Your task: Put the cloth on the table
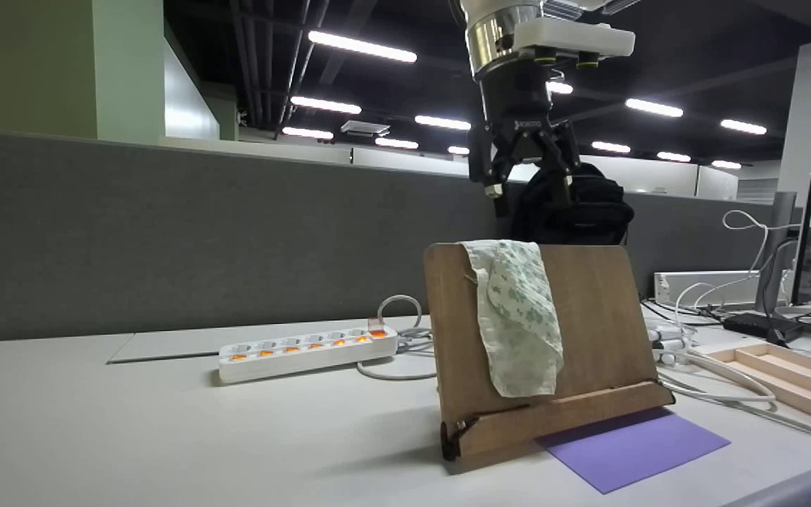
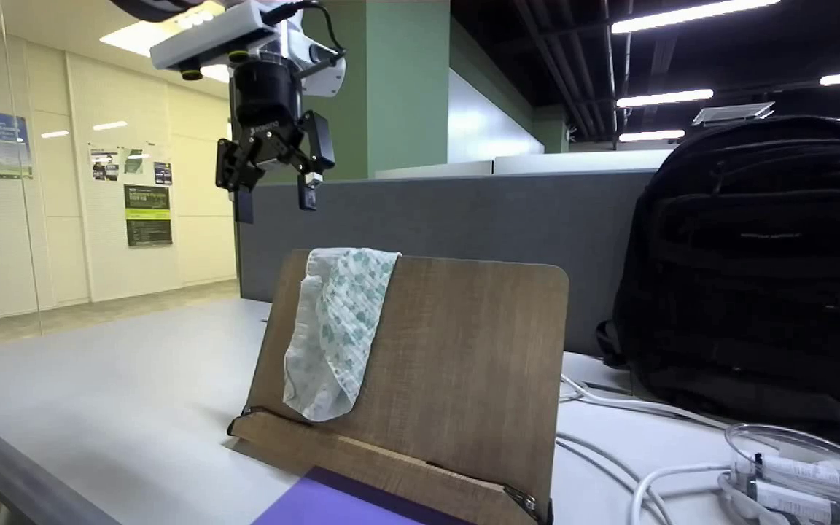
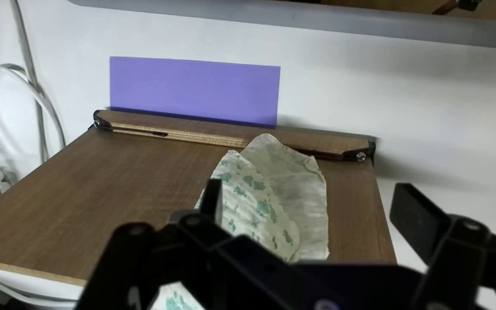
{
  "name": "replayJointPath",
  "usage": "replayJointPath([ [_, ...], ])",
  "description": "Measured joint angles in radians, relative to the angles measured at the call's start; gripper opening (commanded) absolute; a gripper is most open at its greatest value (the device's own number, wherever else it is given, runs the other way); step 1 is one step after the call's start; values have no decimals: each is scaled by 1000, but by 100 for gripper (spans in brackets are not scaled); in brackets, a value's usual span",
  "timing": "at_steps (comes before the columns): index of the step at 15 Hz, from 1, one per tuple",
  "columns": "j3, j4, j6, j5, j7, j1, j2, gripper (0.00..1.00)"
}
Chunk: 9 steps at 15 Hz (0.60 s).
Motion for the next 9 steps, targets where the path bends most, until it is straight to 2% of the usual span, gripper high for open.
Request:
replayJointPath([
  [4, -4, -2, 14, -1, 0, 3, 0, 100],
  [9, -39, -22, 170, -2, -5, -5, 6, 100],
])
